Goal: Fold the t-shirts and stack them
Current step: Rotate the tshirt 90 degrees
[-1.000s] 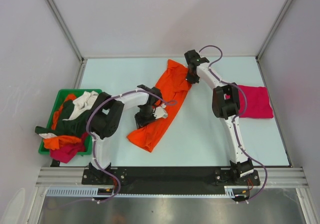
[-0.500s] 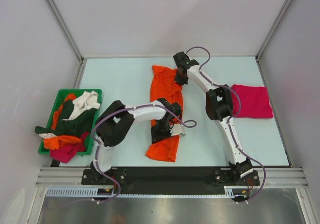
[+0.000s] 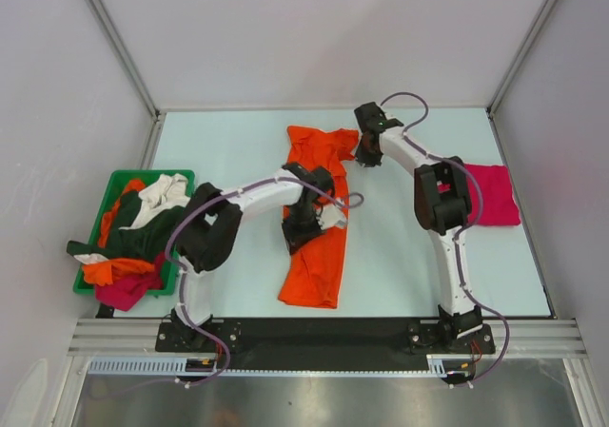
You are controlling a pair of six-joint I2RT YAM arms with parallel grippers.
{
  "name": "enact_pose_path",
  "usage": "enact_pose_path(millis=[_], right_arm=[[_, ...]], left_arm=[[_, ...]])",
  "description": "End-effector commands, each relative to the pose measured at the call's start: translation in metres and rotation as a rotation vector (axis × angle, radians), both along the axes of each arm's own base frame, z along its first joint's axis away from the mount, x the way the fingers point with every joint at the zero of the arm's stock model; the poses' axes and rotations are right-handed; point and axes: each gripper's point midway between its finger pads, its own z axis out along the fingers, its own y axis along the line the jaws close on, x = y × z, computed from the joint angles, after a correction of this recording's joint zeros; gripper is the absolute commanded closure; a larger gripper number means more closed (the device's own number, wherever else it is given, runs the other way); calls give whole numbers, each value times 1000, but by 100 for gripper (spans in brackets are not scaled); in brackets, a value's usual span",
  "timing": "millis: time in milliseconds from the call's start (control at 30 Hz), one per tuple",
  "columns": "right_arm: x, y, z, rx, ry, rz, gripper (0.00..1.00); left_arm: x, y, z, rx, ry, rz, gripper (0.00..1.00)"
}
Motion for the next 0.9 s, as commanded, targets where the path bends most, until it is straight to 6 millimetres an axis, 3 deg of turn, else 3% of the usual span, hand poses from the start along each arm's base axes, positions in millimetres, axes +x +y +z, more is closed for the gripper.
enact_pose_path(millis=[0,67,133,200,300,333,400,433,467,533,567,700,867], right_arm=[[23,-23,91,-37,-247,-12,61],[19,-21,111,-31,-288,5,46],[10,-17,124,-34,-300,28,41],[-2,-7,125,-20,-296,68,42],[-34,11,128,2,-303,112,46],[-46,29,131,10,-321,145,48],[-76,36,127,7,-321,168,51],[-87,44,124,21,-322,168,52],[-111,58,119,18,-316,210,55],[-134,73,113,32,-310,226,60],[-159,89,102,27,-292,273,64],[-203,113,74,12,-247,318,69],[-221,119,37,7,-176,302,72]], left_arm=[[56,17,73,-156,-155,174,71],[69,19,97,-208,-203,214,62],[85,27,114,-254,-242,283,55],[94,32,125,-296,-268,348,52],[108,36,121,-325,-303,424,53],[113,35,115,-336,-310,441,55],[116,31,114,-379,-289,484,58],[117,27,110,-410,-279,497,60],[117,25,109,-434,-266,523,61],[113,16,106,-489,-233,538,62],[111,13,105,-510,-217,549,62],[107,3,100,-570,-192,571,63],[104,-4,87,-602,-152,601,63]])
